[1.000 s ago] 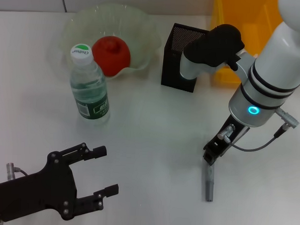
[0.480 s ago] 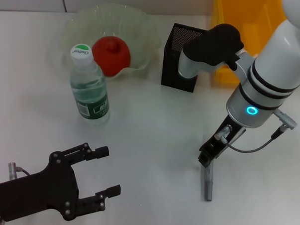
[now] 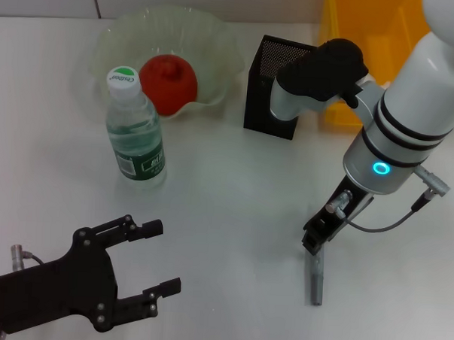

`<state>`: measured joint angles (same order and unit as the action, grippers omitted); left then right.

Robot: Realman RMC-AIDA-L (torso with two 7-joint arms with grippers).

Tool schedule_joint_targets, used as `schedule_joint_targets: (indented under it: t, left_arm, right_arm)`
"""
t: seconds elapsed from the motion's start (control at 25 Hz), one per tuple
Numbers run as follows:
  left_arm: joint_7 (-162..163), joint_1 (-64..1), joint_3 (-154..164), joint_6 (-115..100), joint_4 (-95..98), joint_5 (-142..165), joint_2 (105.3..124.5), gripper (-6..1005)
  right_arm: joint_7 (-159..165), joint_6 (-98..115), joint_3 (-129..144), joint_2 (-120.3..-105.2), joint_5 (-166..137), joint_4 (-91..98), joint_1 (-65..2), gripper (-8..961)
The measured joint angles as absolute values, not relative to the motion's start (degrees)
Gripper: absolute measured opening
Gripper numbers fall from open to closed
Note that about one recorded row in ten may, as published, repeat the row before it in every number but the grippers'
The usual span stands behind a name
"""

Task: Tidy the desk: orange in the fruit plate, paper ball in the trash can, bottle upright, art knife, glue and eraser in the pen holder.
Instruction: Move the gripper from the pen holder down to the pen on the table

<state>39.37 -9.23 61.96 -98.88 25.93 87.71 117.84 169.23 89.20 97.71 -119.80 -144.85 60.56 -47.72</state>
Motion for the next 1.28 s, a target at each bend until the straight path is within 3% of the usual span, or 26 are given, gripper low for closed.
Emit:
schedule_joint_targets:
  t: [1.28]
  left_arm:
    - [39.37, -9.23, 62.4, -98.58, 25.93, 87.72, 117.95, 736]
  right_arm:
    - [169.45, 86.83, 92.06, -119.74, -146.4, 58.09, -46.94, 400]
